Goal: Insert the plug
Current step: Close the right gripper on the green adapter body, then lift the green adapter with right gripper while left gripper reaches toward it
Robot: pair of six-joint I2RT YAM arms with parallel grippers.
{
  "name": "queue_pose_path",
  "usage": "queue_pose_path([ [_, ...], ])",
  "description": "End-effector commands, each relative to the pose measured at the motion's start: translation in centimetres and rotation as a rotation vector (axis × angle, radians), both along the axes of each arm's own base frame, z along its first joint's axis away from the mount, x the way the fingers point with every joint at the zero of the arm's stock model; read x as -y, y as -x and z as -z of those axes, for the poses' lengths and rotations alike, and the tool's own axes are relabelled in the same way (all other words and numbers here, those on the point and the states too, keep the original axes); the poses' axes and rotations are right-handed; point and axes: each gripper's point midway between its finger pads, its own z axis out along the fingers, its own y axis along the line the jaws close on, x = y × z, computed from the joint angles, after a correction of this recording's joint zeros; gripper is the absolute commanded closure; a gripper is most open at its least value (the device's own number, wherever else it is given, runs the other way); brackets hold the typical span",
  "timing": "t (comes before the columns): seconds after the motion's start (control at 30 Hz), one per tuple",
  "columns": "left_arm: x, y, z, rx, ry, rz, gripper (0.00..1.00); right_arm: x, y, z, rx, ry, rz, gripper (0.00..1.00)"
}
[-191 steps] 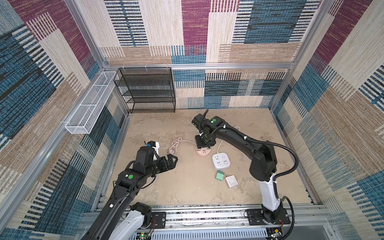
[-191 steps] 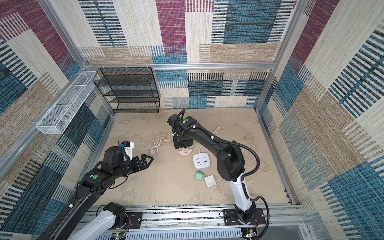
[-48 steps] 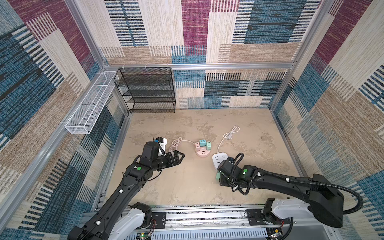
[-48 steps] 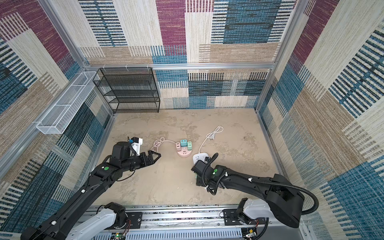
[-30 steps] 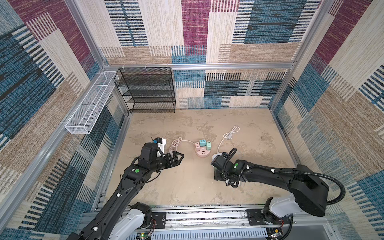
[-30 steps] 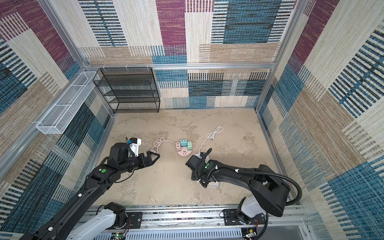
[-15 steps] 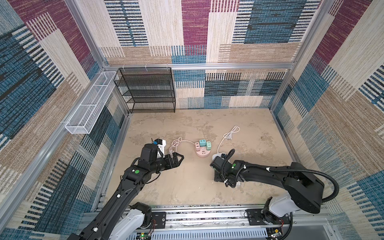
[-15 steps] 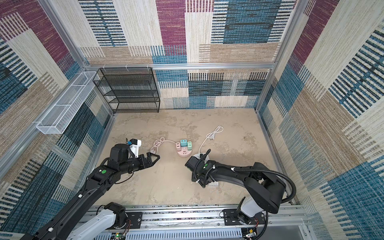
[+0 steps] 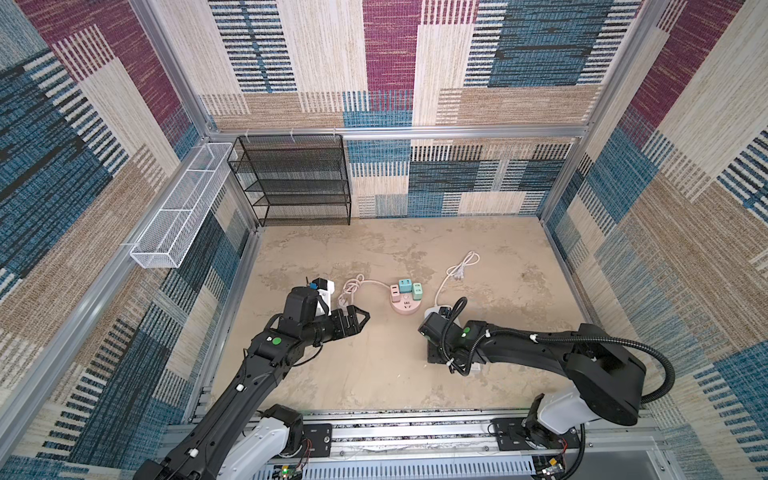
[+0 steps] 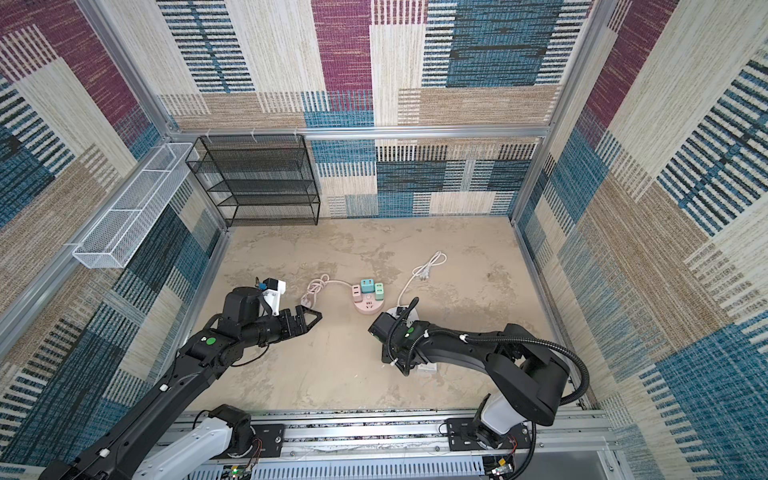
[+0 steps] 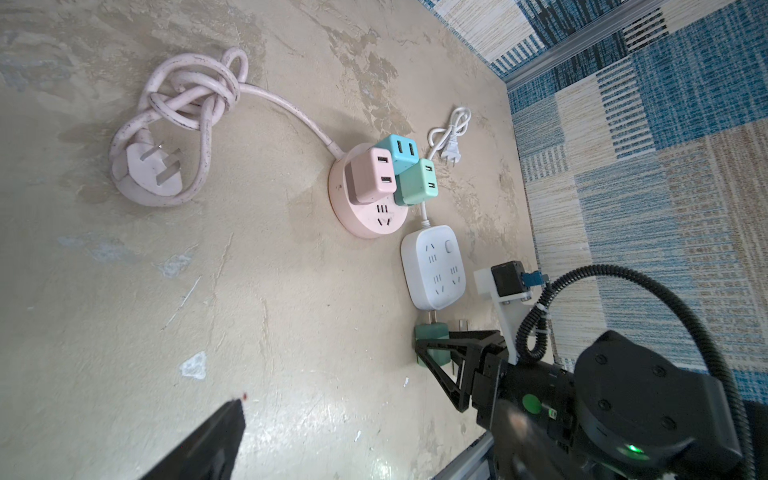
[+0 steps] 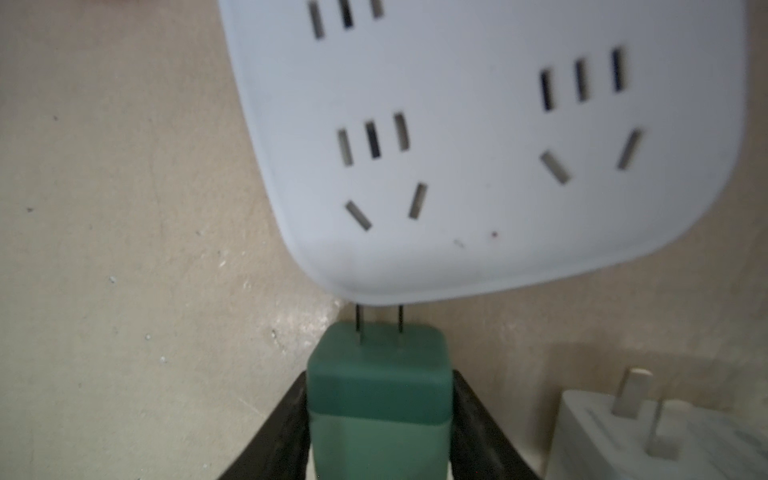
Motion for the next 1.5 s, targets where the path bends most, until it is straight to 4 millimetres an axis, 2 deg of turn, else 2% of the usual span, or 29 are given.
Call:
queue_pose_path([
  [0.0,0.3,-0.2,-0.6,0.012,0.013,0.008,0.03,-0.4,0.7,0.6,-0.041,-0.014,-0.020,0.48],
  [0.2,0.4,0.0,-0.4,0.006,0.015,0.011,0.03,0.0,1.8,0.8,-0.068,-0.024,-0.020,0.46],
  [0.53,0.7,0.2,0.0,0.001,0.023,0.018,0.03,-0.1,1.9,0.6,-0.059,-0.020,-0.034,0.48],
  [0.77,1.8,0.5,0.7,-0.029,0.039,0.048,0.05,0.0,1.8,0.6,-0.053,-0.003,-0.049,0.60],
  [0.83,2.5,0.7,1.1,-0.046,0.038,0.072,0.07,-0.2,1.6,0.1,-0.041,-0.013,-0.059,0.68],
  [0.9,3.2,0.9,1.4,-0.056,0.023,0.099,0.07,-0.6,1.5,-0.6,-0.026,-0.034,-0.087,0.81],
  [1.0,4.0,1.2,2.3,-0.088,0.009,0.138,0.07,-2.1,1.5,-2.0,-0.002,-0.098,-0.181,0.90],
  [1.1,4.9,1.5,3.1,-0.117,-0.003,0.177,0.10,-3.7,1.8,-3.7,0.026,-0.153,-0.304,0.93],
  [1.2,6.0,1.8,3.0,-0.118,-0.003,0.221,0.12,-4.7,2.0,-5.0,0.046,-0.170,-0.398,0.94],
  [1.47,7.7,2.2,2.7,-0.125,0.023,0.282,0.17,-7.2,2.1,-8.1,0.091,-0.247,-0.530,0.95],
])
